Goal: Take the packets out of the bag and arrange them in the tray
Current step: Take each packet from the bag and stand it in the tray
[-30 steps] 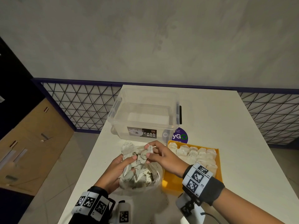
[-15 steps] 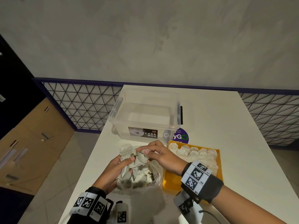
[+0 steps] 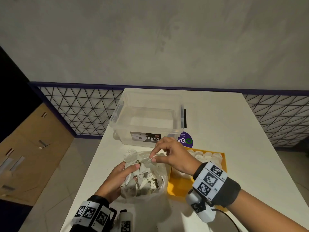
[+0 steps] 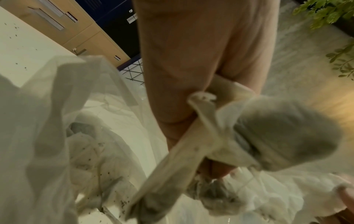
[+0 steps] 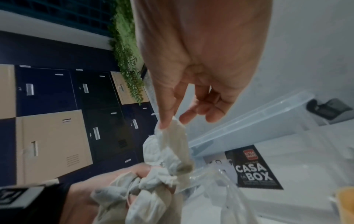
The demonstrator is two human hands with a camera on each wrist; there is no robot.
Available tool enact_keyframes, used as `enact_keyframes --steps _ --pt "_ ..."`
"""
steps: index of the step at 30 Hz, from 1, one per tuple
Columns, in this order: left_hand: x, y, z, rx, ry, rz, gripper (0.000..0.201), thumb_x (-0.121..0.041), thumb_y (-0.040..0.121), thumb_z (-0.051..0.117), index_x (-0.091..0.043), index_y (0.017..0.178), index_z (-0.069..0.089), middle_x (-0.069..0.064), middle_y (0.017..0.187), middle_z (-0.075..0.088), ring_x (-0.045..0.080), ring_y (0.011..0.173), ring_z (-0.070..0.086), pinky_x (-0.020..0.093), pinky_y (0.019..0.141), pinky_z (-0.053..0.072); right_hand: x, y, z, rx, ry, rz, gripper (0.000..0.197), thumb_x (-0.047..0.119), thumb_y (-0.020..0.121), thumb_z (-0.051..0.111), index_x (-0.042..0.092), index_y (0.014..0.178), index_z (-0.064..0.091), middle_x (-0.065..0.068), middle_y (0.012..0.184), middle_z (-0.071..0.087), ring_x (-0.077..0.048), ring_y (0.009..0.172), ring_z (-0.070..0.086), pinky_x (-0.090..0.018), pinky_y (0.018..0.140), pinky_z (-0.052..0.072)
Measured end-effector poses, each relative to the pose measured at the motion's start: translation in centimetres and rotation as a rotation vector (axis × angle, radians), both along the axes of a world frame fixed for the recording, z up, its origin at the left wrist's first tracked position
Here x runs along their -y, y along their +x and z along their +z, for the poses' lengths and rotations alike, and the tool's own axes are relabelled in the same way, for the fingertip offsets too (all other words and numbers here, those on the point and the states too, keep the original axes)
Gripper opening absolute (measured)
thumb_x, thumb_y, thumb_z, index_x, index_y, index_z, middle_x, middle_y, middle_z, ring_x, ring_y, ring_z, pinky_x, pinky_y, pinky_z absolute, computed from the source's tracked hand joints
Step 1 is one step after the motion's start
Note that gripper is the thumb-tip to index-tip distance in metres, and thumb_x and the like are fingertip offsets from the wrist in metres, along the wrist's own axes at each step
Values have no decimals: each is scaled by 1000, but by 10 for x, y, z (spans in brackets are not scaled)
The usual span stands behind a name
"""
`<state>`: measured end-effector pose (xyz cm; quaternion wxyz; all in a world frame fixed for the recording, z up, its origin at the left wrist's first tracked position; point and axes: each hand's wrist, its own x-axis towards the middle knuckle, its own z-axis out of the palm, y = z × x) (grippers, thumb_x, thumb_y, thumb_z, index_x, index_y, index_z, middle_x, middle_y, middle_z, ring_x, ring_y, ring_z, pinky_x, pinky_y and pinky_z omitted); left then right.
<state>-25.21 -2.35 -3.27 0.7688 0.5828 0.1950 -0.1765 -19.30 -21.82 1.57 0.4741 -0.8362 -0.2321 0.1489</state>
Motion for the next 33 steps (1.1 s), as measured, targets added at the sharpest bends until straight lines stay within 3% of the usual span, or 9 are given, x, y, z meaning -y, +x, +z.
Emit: enact_keyframes --steps 4,8,11,16,20,23,26,29,33 --pt "4 -1 1 -15 18 -1 25 -10 90 58 -5 114 62 14 106 72 24 91 71 30 75 56 14 4 8 -68 48 3 14 11 78 72 10 91 73 15 77 60 7 69 52 -8 65 38" --pt "6 -2 3 -21 13 -17 25 -10 89 59 -5 113 62 14 105 73 22 88 72 27 72 57 29 7 12 -60 -36 -2 11 13 79 71 17 90 70 9 82 63 -2 77 55 -21 74 46" --pt "8 -3 6 -23 -2 -26 23 -10 90 58 -6 111 63 14 106 72 21 89 72 23 67 58 50 11 18 -44 -43 -105 11 10 79 70 15 88 67 9 79 59 -2 72 51 -10 70 42" --pt "12 -5 6 -26 9 -39 21 -10 89 59 -8 109 64 8 100 75 15 83 73 19 58 55 92 20 3 123 -466 -135 8 18 85 64 19 92 67 4 84 57 -5 73 45 -9 59 30" --pt "17 -7 7 -14 21 -66 14 -8 90 57 -10 102 65 3 90 76 7 71 72 15 50 51 111 17 -20 44 -591 -86 11 14 86 60 15 95 68 14 74 51 0 69 43 -8 58 30" --pt "17 -7 8 -15 2 -84 16 -8 90 56 -10 105 64 5 90 76 11 74 73 19 53 54 113 12 -39 -47 -669 -32 13 10 83 59 22 83 63 6 81 55 -9 74 48 -12 63 36" --pt "17 -7 8 -18 -11 -85 19 -8 90 56 -9 107 64 9 95 75 18 80 73 23 56 56 112 14 -61 -59 -740 -50 20 8 80 57 28 75 57 5 84 58 -16 87 54 -26 78 44" --pt "16 -6 7 -26 -39 -79 23 -8 89 57 -7 111 63 13 101 74 21 86 73 24 60 57 109 15 -73 34 -805 -78 16 13 85 54 23 90 66 0 96 63 -19 98 55 -27 85 39" --pt "14 -4 2 -28 -63 -79 35 -10 86 59 -2 120 60 17 110 70 29 100 68 29 73 59 108 14 -79 131 -892 -129 18 22 91 49 27 102 63 -3 102 52 -23 105 47 -28 88 35"
